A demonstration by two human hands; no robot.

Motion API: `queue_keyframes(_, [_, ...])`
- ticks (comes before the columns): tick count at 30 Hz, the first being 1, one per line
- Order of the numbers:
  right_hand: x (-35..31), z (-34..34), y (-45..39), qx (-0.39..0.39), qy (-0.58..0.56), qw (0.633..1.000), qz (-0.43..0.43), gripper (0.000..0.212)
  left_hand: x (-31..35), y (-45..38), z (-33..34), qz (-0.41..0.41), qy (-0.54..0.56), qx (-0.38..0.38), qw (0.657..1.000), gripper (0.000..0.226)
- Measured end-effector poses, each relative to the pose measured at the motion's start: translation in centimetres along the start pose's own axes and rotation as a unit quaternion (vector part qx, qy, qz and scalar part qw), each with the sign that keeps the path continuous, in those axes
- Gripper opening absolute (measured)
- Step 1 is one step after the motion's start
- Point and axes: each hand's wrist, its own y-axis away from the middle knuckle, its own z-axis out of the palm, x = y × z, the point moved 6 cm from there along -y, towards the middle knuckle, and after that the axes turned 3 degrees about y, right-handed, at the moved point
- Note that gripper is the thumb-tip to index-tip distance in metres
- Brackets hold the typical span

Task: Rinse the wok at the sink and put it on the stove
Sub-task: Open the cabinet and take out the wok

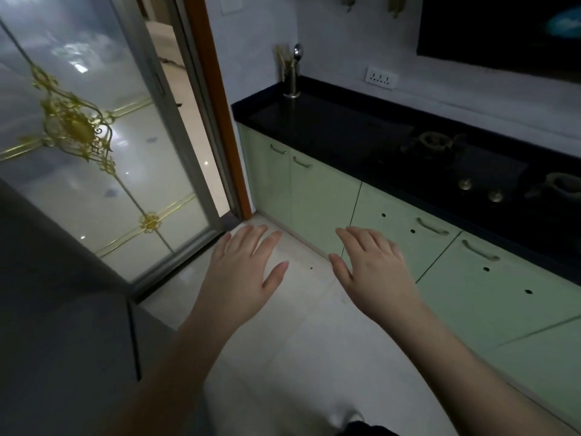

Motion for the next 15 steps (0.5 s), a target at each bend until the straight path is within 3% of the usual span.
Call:
queue_keyframes(5, [2.6, 1.5, -5.9, 0.007, -0.001, 1.000, -0.030, 0.058, 0.7, -6.3, 2.0, -0.008, -0.019, -0.023, 1.000, 0.065])
queue_keyframes(15, [6.4, 4.7, -17.0, -0.050, -0.019, 0.996, -0.075, 0.065, 1.0, -15.5, 3.5, -0.049, -0.027, -0.039, 0.998, 0.064])
